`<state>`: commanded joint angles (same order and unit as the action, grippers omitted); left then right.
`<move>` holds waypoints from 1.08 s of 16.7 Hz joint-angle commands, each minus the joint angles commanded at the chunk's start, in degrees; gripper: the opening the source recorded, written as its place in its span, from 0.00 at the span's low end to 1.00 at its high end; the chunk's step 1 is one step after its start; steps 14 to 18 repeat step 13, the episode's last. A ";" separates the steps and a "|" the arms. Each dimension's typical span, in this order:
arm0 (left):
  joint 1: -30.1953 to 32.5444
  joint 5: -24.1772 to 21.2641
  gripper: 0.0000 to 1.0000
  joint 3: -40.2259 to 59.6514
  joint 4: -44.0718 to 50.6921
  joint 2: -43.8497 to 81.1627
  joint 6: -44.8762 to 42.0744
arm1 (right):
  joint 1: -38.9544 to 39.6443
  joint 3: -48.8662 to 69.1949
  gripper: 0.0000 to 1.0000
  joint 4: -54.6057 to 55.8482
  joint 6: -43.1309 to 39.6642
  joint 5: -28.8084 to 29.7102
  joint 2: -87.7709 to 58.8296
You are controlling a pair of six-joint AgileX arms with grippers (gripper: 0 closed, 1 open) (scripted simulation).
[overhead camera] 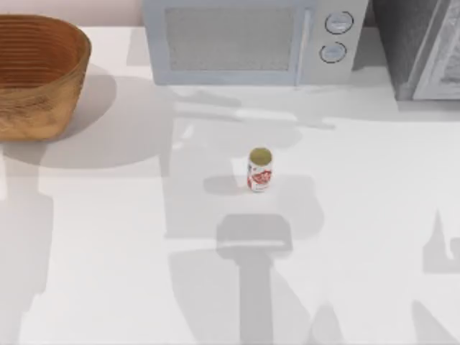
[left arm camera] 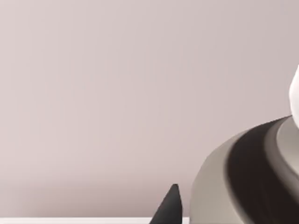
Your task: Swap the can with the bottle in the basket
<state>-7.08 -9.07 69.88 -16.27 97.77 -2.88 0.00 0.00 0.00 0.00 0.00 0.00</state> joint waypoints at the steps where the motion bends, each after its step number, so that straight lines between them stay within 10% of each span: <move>1: 0.00 0.00 0.53 0.00 0.00 0.00 0.00 | 0.00 0.00 1.00 0.00 0.00 0.00 0.00; 7: 0.00 0.00 0.98 0.00 0.00 0.00 0.00 | 0.00 0.00 1.00 0.00 0.00 0.00 0.00; 18: 0.00 0.00 1.00 0.00 0.00 0.00 0.00 | 0.00 0.00 1.00 0.00 0.00 0.00 0.00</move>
